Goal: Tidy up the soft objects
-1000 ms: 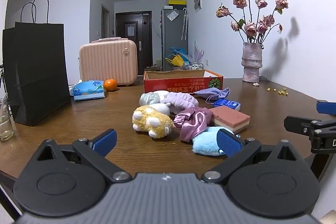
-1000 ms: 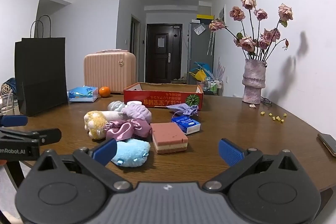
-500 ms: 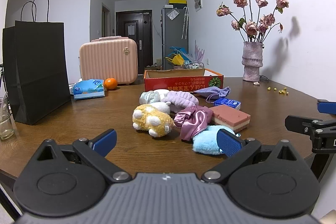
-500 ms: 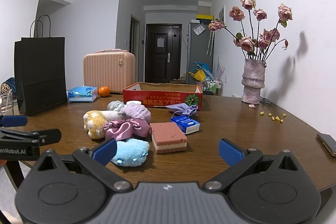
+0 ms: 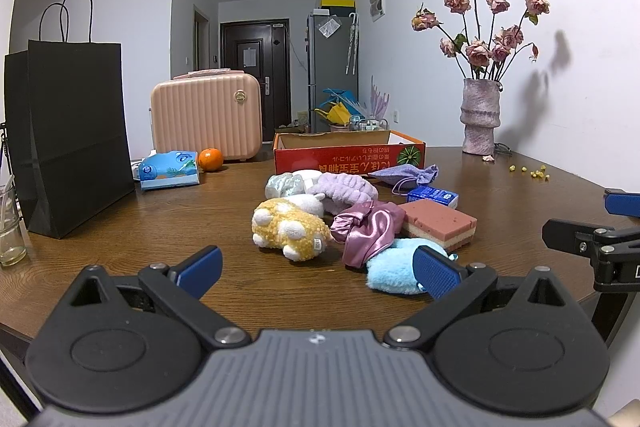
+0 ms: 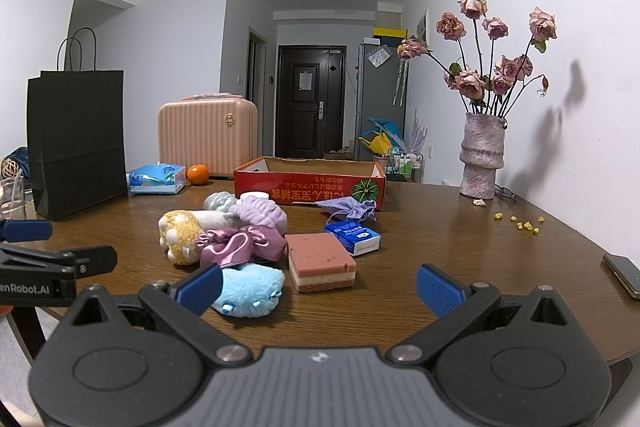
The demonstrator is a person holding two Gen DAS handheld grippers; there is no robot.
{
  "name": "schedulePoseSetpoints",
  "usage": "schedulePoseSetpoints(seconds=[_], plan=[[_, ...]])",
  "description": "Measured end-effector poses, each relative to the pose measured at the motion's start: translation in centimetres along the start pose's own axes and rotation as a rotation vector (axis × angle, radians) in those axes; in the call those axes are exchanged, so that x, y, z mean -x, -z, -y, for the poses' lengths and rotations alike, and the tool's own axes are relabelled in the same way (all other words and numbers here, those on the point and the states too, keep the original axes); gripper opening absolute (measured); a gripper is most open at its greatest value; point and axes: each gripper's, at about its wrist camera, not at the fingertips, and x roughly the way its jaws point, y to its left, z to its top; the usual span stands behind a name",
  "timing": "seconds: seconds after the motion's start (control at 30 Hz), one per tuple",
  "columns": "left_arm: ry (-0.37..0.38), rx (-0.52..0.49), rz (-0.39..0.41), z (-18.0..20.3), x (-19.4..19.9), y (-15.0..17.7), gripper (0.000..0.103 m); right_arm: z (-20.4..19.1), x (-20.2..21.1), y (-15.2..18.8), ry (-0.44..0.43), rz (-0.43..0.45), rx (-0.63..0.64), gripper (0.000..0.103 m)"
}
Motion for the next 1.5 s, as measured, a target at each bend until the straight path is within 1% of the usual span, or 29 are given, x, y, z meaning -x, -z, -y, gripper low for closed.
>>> schedulePoseSetpoints(seconds=[1.23,1.33,1.5], plan=[[-0.001,-0.001,0.002,0.04,0.03,-0.03,0.103,-0.16,0.09,0.01,0.001,0.0,0.003,0.103],[-0.001,-0.002,0.002,0.04,0.04,-0.03,0.103,-0.69,-0.06,-0.04,0.001,0.001,0.005,0.103],[-0.002,-0.001,0.001,0.02,0.01,-0.02,0.103,-0.11,-0.09,0.02,-0.004,-0.002,0.007,0.103]])
